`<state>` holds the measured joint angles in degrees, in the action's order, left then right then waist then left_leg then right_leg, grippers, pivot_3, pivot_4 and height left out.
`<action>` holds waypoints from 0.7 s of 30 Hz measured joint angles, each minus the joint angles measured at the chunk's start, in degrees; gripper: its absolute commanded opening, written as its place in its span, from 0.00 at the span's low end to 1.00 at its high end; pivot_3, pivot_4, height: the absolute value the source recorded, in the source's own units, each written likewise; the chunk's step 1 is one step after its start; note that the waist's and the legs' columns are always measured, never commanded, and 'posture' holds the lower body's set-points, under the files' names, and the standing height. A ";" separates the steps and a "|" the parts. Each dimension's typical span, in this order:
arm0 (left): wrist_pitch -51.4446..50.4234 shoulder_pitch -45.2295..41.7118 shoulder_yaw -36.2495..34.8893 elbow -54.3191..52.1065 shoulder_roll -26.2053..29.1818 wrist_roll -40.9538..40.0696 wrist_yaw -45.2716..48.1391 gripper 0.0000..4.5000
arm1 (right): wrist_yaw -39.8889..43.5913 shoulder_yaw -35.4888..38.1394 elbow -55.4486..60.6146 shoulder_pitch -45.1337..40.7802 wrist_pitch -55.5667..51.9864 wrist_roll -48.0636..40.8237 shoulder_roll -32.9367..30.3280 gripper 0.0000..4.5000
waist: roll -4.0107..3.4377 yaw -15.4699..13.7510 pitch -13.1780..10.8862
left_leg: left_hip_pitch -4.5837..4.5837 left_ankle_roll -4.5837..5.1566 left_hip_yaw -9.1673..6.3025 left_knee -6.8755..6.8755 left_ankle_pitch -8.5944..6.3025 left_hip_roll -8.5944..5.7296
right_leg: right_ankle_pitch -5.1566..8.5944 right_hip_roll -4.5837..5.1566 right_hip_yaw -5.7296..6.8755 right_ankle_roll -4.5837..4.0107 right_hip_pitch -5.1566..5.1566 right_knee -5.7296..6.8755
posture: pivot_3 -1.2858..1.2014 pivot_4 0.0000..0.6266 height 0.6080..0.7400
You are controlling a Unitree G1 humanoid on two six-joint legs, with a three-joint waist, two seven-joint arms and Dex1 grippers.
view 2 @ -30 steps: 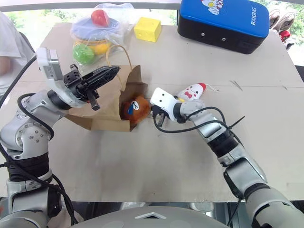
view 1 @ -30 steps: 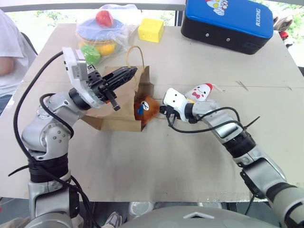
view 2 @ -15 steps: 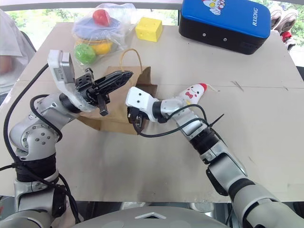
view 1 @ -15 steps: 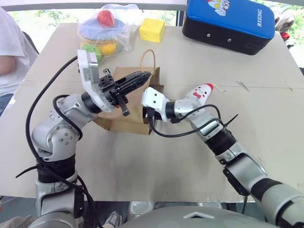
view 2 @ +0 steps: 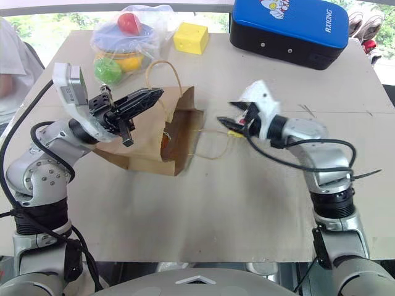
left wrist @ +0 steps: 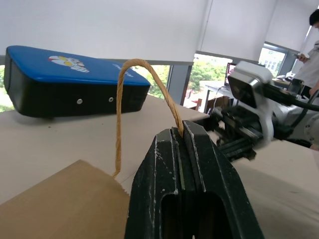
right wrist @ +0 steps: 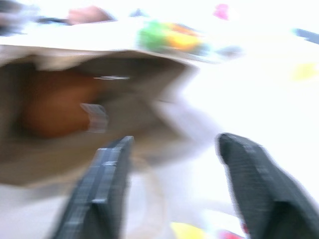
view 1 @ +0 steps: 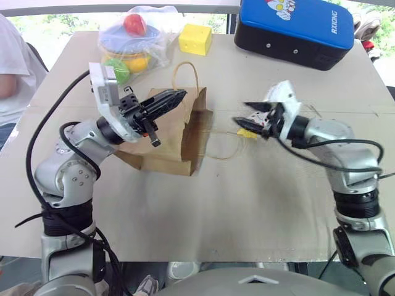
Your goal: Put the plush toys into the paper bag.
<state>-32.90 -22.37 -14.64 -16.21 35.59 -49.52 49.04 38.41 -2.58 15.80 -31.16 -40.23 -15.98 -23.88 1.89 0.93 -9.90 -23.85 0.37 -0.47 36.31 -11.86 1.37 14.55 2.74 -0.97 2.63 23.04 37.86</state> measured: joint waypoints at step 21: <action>0.47 -0.90 0.60 0.91 -0.29 -0.46 -0.53 0.00 | 6.12 -6.46 -18.27 2.09 16.45 5.84 -3.53 0.01 | 0.08 -0.21 0.02 | -0.01 0.01 -0.09 0.02 0.00 0.00 | 0.00 0.01 0.07 0.02 -0.11 -0.06 | 0.52 0.24 1.00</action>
<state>-32.42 -23.27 -14.04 -15.31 35.31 -49.98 48.50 44.53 -9.03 -2.48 -29.06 -23.78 -10.14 -27.41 1.97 0.72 -9.87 -23.86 0.38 -0.56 36.33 -11.86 1.37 14.55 2.75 -0.91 2.65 22.92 37.80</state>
